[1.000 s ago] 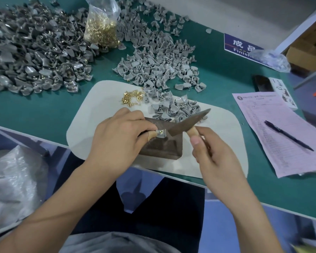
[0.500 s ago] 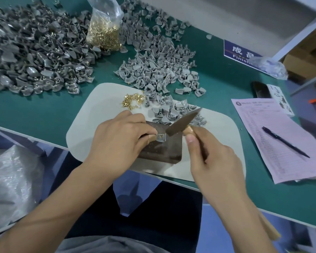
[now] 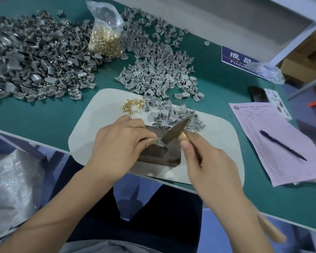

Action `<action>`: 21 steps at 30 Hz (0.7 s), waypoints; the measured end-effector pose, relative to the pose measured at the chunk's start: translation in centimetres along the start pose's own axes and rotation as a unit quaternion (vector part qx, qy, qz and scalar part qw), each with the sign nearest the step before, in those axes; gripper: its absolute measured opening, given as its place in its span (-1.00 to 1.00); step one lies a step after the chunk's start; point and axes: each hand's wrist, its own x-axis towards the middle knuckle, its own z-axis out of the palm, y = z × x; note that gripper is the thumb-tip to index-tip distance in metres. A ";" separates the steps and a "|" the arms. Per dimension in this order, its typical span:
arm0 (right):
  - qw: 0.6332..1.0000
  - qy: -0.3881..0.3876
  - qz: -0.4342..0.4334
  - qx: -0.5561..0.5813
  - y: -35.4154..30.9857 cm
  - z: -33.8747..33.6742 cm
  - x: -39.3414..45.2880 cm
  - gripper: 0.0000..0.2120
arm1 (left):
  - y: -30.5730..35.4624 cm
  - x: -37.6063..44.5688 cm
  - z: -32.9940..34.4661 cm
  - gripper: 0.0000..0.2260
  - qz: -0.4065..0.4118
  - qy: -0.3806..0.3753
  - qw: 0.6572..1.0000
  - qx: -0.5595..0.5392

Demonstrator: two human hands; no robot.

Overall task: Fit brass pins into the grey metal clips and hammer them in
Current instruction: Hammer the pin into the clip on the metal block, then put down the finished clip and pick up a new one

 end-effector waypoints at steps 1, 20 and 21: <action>1.000 0.027 0.004 -0.005 0.4 -0.2 0.1 -0.73 | 0.0 0.0 0.0 -0.85 0.001 0.001 1.000 -0.001; 0.972 0.095 0.214 -0.038 4.3 3.6 -4.3 -0.59 | 0.3 0.0 -0.3 -0.91 -0.012 -0.026 1.000 0.001; 0.968 0.113 0.218 -0.048 4.3 4.3 -4.8 -0.59 | 0.3 0.0 -0.2 -0.90 -0.011 -0.027 1.000 -0.001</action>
